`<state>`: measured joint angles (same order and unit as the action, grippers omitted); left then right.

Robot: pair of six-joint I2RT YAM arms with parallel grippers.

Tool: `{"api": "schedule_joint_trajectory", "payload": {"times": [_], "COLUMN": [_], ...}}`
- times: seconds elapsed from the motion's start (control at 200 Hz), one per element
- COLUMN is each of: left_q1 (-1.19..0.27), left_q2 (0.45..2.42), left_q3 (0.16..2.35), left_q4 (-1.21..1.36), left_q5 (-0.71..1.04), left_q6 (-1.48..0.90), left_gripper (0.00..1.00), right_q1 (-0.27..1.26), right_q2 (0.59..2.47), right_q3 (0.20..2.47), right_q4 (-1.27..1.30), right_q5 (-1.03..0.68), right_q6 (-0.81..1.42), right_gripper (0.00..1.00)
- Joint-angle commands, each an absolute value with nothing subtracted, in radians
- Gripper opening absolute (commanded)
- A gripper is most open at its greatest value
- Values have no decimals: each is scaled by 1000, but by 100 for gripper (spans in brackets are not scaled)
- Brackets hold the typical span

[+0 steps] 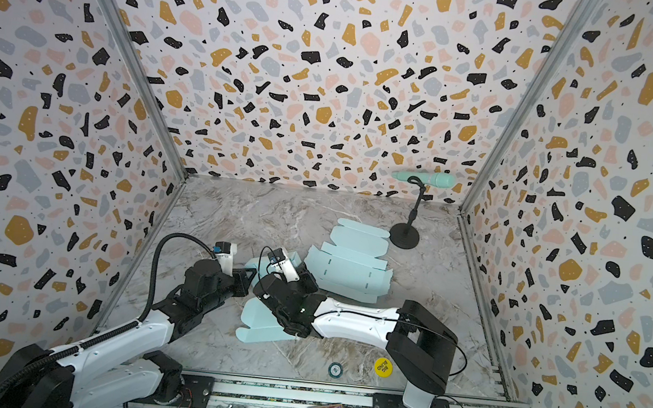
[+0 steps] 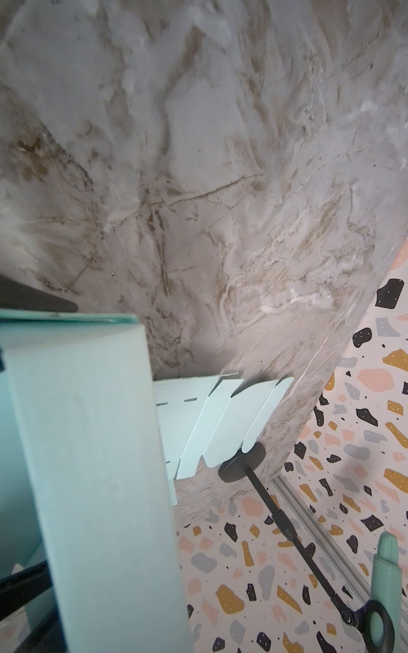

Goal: Fold the paper box

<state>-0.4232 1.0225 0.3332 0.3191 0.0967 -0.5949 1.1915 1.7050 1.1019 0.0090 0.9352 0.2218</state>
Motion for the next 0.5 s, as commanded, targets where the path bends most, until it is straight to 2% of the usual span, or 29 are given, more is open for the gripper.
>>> {"api": "schedule_joint_trajectory", "payload": {"times": [0.0, 0.285, 0.491], "left_q1": [-433, -433, -433], "left_q2": [1033, 1043, 1046], "left_q3": [321, 323, 324], "left_q4": [411, 416, 417], "left_q5": [125, 129, 132], "left_q6": [-585, -577, -569], "left_gripper": [0, 0, 0], "right_q1": [1192, 1137, 1128], "right_q2": [1631, 1589, 1641], "right_q3": [1073, 1014, 1044], "right_q4": [-14, 37, 33], "right_q5": [892, 743, 772], "right_q6": [277, 286, 245], "right_gripper": [30, 14, 9]}}
